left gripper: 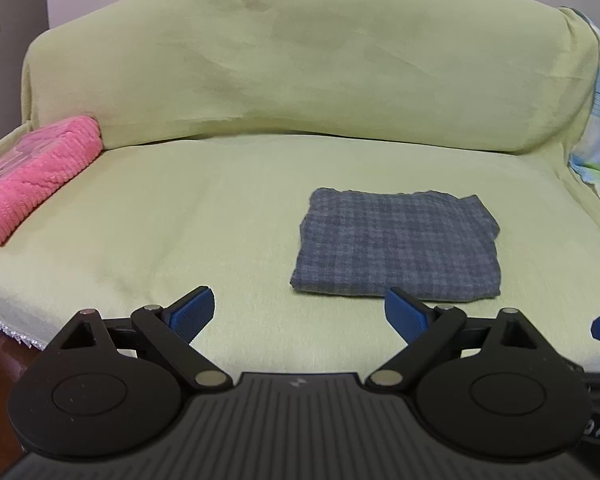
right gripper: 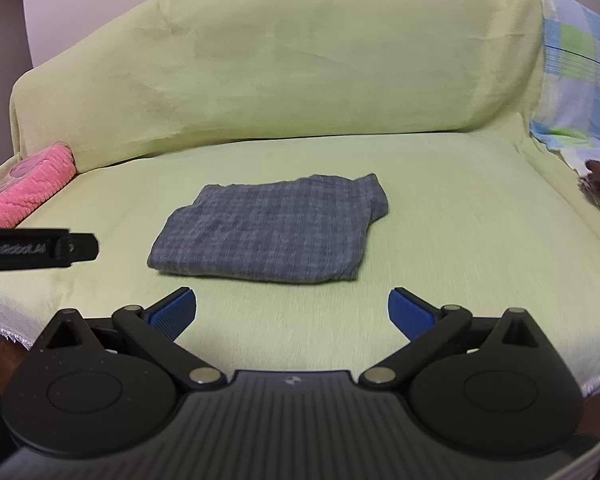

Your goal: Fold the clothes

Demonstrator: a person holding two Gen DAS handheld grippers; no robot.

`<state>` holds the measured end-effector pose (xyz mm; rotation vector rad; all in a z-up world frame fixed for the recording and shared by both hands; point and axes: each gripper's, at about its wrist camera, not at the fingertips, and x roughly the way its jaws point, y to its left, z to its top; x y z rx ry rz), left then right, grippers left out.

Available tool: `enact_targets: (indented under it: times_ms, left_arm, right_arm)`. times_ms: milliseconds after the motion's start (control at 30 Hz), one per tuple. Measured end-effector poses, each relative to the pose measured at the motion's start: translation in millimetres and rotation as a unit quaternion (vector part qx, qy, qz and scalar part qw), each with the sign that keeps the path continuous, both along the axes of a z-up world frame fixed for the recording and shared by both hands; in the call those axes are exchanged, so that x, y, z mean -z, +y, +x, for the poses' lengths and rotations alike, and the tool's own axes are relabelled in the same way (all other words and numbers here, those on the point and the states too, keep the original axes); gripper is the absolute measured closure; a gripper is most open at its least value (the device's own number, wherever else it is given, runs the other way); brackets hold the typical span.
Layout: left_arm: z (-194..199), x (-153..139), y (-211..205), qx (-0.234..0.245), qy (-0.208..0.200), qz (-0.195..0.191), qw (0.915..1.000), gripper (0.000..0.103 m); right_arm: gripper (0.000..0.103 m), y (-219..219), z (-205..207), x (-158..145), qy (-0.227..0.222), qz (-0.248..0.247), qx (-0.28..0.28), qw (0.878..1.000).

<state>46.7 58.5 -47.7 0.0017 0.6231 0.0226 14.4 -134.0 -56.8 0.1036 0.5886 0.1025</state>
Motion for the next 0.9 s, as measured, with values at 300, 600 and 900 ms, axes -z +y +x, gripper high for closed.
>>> enact_targets:
  times_ms: [300,600,900]
  left_arm:
    - [-10.2,-3.8,-25.8,0.045,0.030,-0.024,0.9983,0.009]
    - [-36.2,-21.6,-35.6,0.043,0.006,-0.054,0.9976,0.007]
    - [-46.4,-19.8,-38.6,0.048,0.013,-0.028,0.9984,0.007]
  right_arm:
    - [0.002,-22.2,-34.8,-8.5,-0.009,0.013,0.060,0.998]
    - [0.002,-36.4,-45.3,-14.1,-0.016,0.014,0.052,0.998]
    - [0.002,-38.9,-45.5,-10.0,-0.011,-0.001,0.024,1.000]
